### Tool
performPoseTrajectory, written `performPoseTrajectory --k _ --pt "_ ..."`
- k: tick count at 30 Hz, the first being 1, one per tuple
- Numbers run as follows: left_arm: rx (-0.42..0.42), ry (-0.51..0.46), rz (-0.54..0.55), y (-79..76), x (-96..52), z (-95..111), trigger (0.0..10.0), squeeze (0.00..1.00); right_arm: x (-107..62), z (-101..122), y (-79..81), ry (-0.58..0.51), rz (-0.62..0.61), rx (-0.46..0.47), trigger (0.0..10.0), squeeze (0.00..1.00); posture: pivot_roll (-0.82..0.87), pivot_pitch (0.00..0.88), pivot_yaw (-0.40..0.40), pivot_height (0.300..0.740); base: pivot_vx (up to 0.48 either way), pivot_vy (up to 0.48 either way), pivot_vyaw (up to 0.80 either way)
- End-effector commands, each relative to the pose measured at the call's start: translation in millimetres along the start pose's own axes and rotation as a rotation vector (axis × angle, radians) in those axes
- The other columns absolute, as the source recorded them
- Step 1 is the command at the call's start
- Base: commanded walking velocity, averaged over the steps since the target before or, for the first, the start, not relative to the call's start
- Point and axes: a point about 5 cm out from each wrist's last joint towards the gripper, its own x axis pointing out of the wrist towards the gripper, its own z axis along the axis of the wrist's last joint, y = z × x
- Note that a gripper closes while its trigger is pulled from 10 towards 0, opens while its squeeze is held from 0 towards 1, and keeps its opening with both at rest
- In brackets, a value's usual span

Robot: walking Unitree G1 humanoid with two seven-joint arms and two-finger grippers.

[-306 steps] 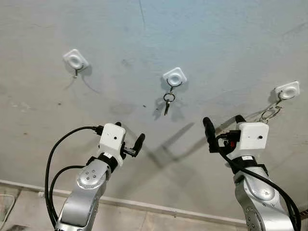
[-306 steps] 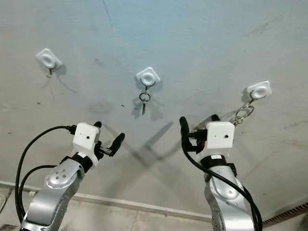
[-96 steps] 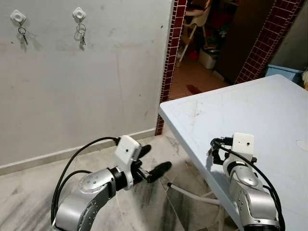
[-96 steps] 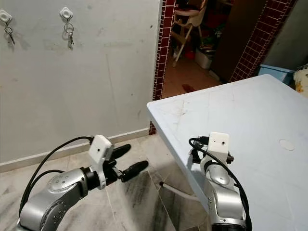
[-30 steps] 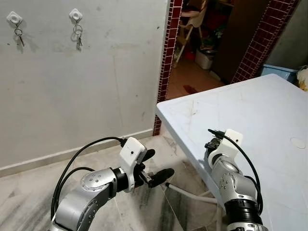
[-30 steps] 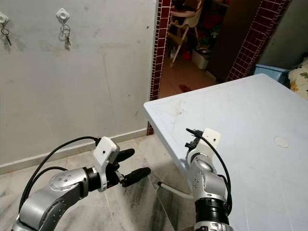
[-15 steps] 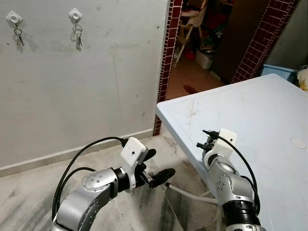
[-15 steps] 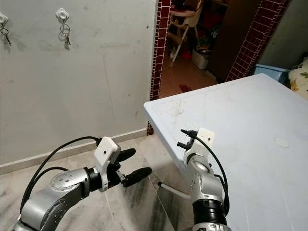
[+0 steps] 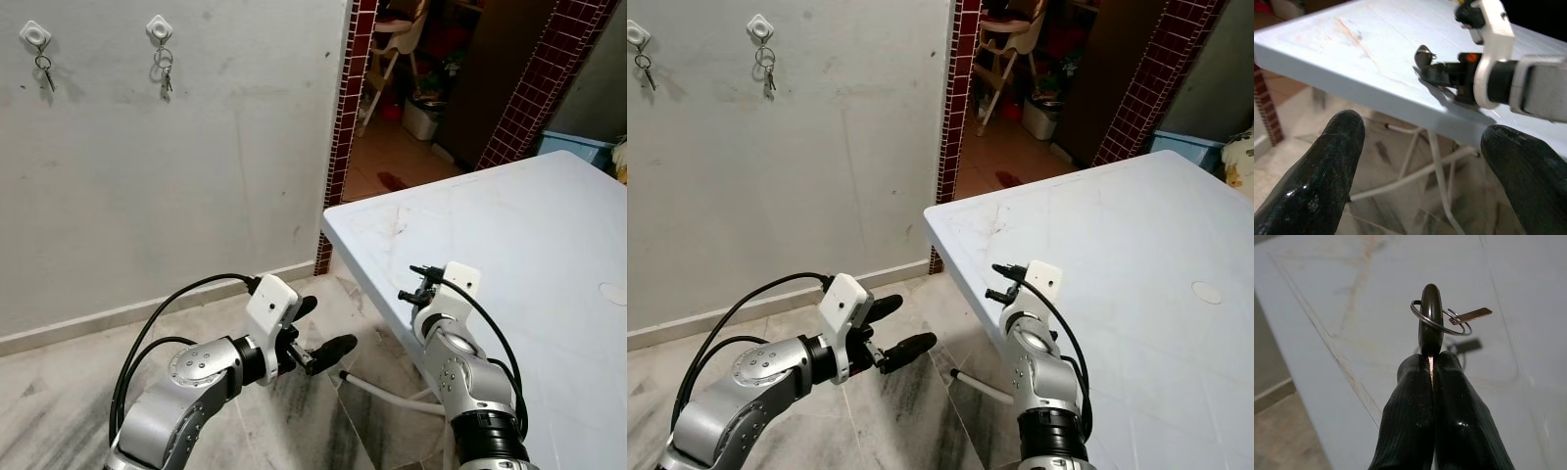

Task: Hang keys on a hook

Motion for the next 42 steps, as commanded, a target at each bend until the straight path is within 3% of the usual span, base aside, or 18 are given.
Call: performPoseTrajectory --k 1,5,8,12,16,18,21,23,25,26,27,28,30,31,35,38,40,42 --pt "0.014 -0.013 0.021 3.3 0.7 3 10.0 0.0 -1.1 15 0.7 -0.073 0.014 -0.023 0.0 0.0 0.15 0.0 -0.103 0.74 0.0 0.0 0.0" --pt "0.043 -0.07 0.12 13.5 2.5 11 10.0 0.0 -8.9 47 15.5 -0.247 0.16 -0.073 0.0 0.0 0.15 0.0 -0.108 0.74 0.0 0.0 0.0" --pt "0.041 -0.091 0.151 17.2 3.5 14 10.0 0.0 -13.0 54 21.0 -0.293 0.216 -0.07 0.0 0.0 0.15 0.0 -0.107 0.74 0.0 0.0 0.0" --pt "0.056 -0.15 0.256 29.0 4.9 22 10.0 0.0 -31.2 60 36.2 -0.351 0.442 -0.082 0.0 0.0 0.12 0.0 -0.094 0.74 0.0 0.0 0.0" --pt "0.052 -0.163 0.272 31.1 7.1 23 10.0 0.0 -47.5 46 46.1 -0.258 0.677 -0.189 0.0 0.0 0.11 0.0 -0.085 0.74 0.0 0.0 0.0" --pt "0.057 -0.165 0.25 29.1 10.3 25 10.0 0.0 -52.9 30 37.2 -0.17 0.747 -0.404 0.0 0.0 0.1 0.0 -0.082 0.74 0.0 0.0 0.0" --pt "0.058 -0.167 0.249 30.0 11.8 24 10.0 0.0 -51.2 31 25.6 -0.132 0.711 -0.386 0.0 0.0 0.09 0.0 -0.077 0.74 0.0 0.0 0.0" --pt "0.059 -0.165 0.25 30.9 12.7 24 10.0 0.0 -49.6 29 17.1 -0.091 0.693 -0.459 0.0 0.0 0.09 0.0 -0.077 0.74 0.0 0.0 0.0" --pt "0.059 -0.167 0.25 31.1 13.4 24 10.0 0.0 -48.5 25 8.9 -0.073 0.67 -0.605 4.4 0.0 0.09 0.0 -0.076 0.74 0.0 0.0 0.0" --pt "0.06 -0.169 0.249 30.9 14.0 24 10.0 0.0 -51.4 28 4.9 -0.07 0.671 -0.703 4.6 0.0 0.09 0.0 -0.074 0.74 0.0 0.0 0.0" --pt "0.06 -0.169 0.249 30.9 14.0 24 10.0 0.0 -51.4 28 4.9 -0.07 0.671 -0.703 4.6 0.0 0.09 0.0 -0.074 0.74 0.0 0.0 0.0" --pt "0.06 -0.167 0.247 31.0 14.6 24 10.0 0.0 -54.5 34 3.9 -0.099 0.664 -0.932 10.0 0.0 0.08 0.0 -0.071 0.74 0.0 0.0 0.0" --pt "0.06 -0.165 0.243 30.4 15.3 23 10.0 0.0 -62.1 28 1.9 -0.078 0.744 -1.195 10.0 0.0 0.08 0.0 -0.073 0.74 0.0 0.0 0.0" --pt "0.06 -0.165 0.241 30.2 15.6 23 10.0 0.0 -65.8 25 1.5 -0.06 0.792 -1.242 10.0 0.0 0.08 0.0 -0.073 0.74 0.0 0.0 0.0" --pt "0.059 -0.164 0.237 29.8 16.9 23 10.0 0.0 -63.0 33 -3.2 -0.068 0.74 -1.218 10.0 0.0 0.08 0.0 -0.077 0.74 0.0 0.0 0.0" --pt "0.055 -0.165 0.242 30.2 16.7 22 10.0 0.0 -69.3 30 -3.5 -0.048 0.823 -1.272 10.0 0.0 0.08 0.0 -0.083 0.74 0.0 0.0 0.0" --pt "0.053 -0.163 0.244 29.9 16.1 20 10.0 0.0 -57.4 50 -3.5 -0.175 0.654 -1.293 10.0 0.0 0.08 0.0 -0.084 0.74 0.0 0.0 0.0" --pt "0.05 -0.161 0.244 29.1 15.6 19 10.0 0.0 -64.7 45 0.3 -0.145 0.761 -1.291 10.0 0.0 0.08 0.0 -0.083 0.74 0.0 0.0 0.0"
